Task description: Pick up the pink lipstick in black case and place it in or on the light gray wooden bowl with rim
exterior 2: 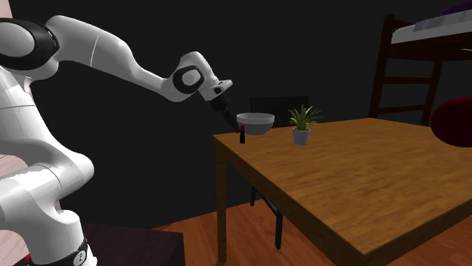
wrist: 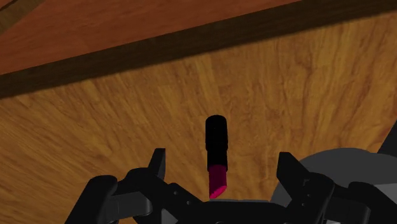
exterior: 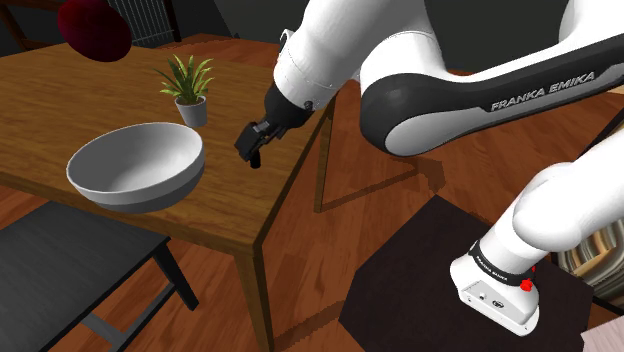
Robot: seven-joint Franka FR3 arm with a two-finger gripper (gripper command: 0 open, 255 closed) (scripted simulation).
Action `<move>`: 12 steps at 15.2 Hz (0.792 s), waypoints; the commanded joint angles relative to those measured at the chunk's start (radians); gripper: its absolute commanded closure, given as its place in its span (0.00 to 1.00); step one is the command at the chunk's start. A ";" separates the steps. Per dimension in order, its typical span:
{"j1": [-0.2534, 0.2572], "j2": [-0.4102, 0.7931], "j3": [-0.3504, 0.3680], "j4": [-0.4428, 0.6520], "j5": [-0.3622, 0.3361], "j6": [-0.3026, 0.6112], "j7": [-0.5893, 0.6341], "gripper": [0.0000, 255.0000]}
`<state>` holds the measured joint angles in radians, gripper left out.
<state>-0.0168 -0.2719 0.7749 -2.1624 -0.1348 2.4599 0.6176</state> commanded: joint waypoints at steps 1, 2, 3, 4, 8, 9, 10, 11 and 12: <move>-0.017 0.028 0.018 0.000 -0.030 0.022 0.021 0.00; -0.025 0.041 0.026 0.000 -0.045 0.032 0.032 0.00; -0.034 0.055 0.034 0.000 -0.061 0.042 0.043 0.00; -0.047 0.077 0.047 0.001 -0.088 0.056 0.061 0.00; -0.047 0.077 0.046 0.001 -0.089 0.056 0.061 0.00; -0.047 0.077 0.046 0.001 -0.089 0.056 0.061 0.00; -0.047 0.077 0.046 0.001 -0.089 0.056 0.061 0.00; -0.047 0.077 0.046 0.001 -0.089 0.056 0.061 0.00; -0.046 0.077 0.046 0.001 -0.088 0.056 0.061 0.00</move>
<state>-0.0633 -0.1951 0.8205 -2.1615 -0.2231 2.5160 0.6788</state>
